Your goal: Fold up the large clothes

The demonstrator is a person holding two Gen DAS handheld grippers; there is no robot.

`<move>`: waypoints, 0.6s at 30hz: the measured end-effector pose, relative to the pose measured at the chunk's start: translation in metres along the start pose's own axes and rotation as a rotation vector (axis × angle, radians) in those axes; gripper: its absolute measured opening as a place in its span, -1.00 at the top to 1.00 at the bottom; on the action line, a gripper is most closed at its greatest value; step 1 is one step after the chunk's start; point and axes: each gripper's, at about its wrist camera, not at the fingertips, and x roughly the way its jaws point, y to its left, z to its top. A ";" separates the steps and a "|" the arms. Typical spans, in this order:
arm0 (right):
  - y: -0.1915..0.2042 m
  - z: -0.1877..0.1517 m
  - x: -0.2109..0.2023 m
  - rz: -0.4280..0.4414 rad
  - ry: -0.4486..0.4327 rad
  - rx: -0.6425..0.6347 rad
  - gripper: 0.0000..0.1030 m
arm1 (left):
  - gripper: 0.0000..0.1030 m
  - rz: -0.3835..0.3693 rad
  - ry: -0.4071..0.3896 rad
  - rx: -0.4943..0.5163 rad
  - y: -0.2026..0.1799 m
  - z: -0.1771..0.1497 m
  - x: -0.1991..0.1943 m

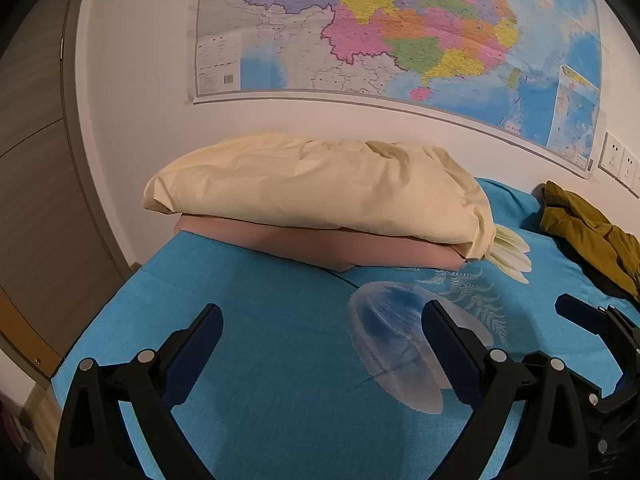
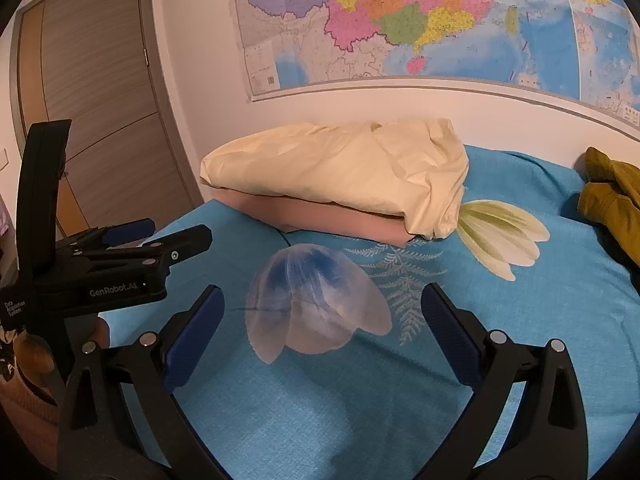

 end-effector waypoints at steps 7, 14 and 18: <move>0.001 0.000 0.000 0.007 0.003 -0.006 -0.89 | -0.86 0.006 -0.002 0.002 -0.001 0.000 -0.001; 0.000 -0.001 0.000 0.004 0.005 -0.001 -0.89 | -0.86 0.004 0.000 0.005 -0.002 0.000 -0.001; 0.000 0.000 0.001 0.001 0.006 0.003 -0.89 | -0.86 0.003 0.002 0.004 -0.002 0.000 0.000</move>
